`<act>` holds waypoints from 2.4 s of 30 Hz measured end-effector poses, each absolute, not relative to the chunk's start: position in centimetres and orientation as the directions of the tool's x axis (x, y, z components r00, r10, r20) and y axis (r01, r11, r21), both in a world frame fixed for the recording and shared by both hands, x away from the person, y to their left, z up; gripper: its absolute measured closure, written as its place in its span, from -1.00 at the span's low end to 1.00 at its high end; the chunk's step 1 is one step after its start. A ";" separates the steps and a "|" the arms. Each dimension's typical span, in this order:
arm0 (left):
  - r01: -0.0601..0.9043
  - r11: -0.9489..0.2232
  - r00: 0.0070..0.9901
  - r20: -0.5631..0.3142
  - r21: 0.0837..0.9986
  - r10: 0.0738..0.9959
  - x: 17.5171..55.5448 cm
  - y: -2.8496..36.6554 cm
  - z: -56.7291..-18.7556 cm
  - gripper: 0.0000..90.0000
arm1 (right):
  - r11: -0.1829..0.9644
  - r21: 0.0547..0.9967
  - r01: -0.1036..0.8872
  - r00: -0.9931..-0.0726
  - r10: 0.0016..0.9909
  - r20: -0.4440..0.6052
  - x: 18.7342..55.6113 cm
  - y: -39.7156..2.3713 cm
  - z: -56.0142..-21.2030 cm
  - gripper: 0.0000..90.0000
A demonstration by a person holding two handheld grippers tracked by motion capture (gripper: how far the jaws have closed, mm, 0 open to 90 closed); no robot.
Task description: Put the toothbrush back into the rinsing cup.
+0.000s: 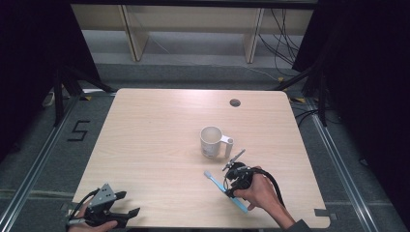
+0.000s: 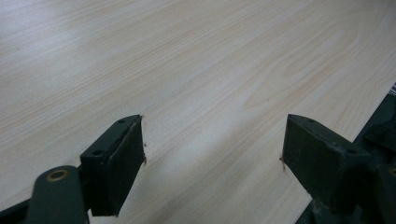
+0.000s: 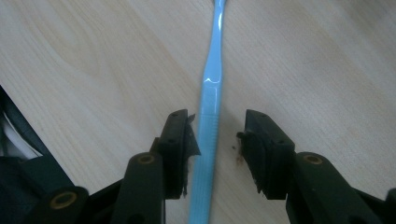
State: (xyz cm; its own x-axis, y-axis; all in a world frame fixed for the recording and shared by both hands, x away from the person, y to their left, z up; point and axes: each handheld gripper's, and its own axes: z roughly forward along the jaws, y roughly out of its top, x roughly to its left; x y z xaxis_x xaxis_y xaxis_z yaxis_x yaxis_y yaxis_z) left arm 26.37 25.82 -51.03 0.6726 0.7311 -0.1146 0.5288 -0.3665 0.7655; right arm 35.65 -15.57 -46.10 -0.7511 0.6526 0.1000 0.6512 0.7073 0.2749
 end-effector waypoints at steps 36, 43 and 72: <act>0.526 -0.354 0.676 -0.127 0.773 0.726 26.4 25.8 -51.1 -0.55 | 0.761 0.165 0.627 -0.777 0.626 0.065 37.0 -13.6 -47.5 0.49; 0.526 -0.350 0.674 -0.130 0.775 0.727 26.4 25.7 -51.0 -0.55 | 0.753 0.143 0.642 -0.766 0.639 0.075 37.0 -13.2 -47.5 0.54; 0.527 -0.342 0.671 -0.135 0.778 0.729 26.3 25.6 -51.0 -0.55 | 0.789 0.053 0.612 -0.791 0.611 0.032 37.4 -11.9 -47.5 0.74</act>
State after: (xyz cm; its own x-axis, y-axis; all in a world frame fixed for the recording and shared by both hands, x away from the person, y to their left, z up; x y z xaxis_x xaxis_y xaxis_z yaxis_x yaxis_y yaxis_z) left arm 26.29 25.63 -51.01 0.6709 0.7292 -0.1348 0.5275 -0.3415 0.7779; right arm 37.40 -11.87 -47.45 -0.7909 0.6112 0.0321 0.6120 0.7891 0.0529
